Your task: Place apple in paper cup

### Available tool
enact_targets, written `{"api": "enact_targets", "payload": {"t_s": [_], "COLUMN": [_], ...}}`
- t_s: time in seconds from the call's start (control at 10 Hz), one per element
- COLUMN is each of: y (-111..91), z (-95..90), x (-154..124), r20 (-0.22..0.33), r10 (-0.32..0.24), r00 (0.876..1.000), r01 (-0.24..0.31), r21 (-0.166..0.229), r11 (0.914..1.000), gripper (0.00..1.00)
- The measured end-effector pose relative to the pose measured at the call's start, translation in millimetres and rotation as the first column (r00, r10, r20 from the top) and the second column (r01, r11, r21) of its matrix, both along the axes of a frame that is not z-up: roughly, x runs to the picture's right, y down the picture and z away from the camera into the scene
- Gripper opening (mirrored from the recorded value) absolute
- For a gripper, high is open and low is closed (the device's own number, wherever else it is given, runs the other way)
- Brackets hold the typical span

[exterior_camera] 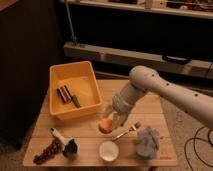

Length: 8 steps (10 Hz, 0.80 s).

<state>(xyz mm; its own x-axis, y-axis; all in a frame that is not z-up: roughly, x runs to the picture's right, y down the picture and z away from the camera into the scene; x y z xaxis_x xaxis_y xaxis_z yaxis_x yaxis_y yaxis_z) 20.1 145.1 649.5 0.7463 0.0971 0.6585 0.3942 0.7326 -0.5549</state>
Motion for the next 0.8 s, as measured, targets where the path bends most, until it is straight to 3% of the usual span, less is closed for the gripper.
{"api": "enact_targets", "payload": {"t_s": [0.2,0.4,0.8], "y": [32.1,55.1,76.6], "z": [-26.9,-39.9,-40.5], "x": [7.6,17.9,16.2], "r20": [-0.005,-0.010,-0.014], "r10": [0.018,0.052,0.097], "r00": [1.000,0.999,0.995], "r01": [-0.018,-0.053,-0.098], "r21": [-0.023,-0.051,-0.094], "r11": [0.9996,0.9973,0.9907], "gripper": [0.18,0.18,0.18]}}
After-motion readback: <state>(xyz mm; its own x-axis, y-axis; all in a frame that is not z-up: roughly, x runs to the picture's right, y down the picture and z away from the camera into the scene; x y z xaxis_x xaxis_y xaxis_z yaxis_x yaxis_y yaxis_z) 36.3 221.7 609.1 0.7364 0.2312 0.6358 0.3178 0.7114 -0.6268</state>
